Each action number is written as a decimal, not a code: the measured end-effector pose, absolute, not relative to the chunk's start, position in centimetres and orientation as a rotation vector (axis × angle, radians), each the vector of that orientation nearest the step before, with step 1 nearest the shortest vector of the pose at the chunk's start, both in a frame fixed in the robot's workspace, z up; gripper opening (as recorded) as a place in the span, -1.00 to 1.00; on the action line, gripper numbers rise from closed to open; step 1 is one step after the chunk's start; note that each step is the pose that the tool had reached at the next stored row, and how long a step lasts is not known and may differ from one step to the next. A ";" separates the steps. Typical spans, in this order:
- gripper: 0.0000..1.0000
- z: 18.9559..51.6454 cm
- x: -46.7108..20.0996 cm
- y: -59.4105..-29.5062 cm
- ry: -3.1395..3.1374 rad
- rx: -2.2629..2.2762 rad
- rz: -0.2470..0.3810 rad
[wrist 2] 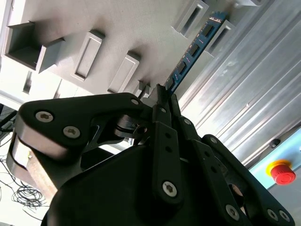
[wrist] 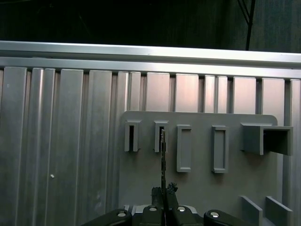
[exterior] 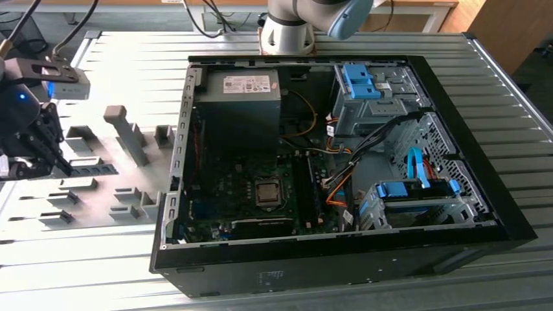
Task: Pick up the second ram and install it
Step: 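Pick up the second ram and move it above second insertion slot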
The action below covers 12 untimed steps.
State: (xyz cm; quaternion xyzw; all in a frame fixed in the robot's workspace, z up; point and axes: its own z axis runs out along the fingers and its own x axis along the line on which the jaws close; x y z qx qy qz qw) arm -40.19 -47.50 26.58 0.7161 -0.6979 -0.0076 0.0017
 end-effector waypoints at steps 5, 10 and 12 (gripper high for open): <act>-0.72 26.7 -40.2 -47.5 -2.190 2.247 -0.024; -0.72 26.8 -40.2 -47.5 -2.190 2.247 -0.024; -0.72 26.9 -40.2 -47.5 -2.190 2.247 -0.024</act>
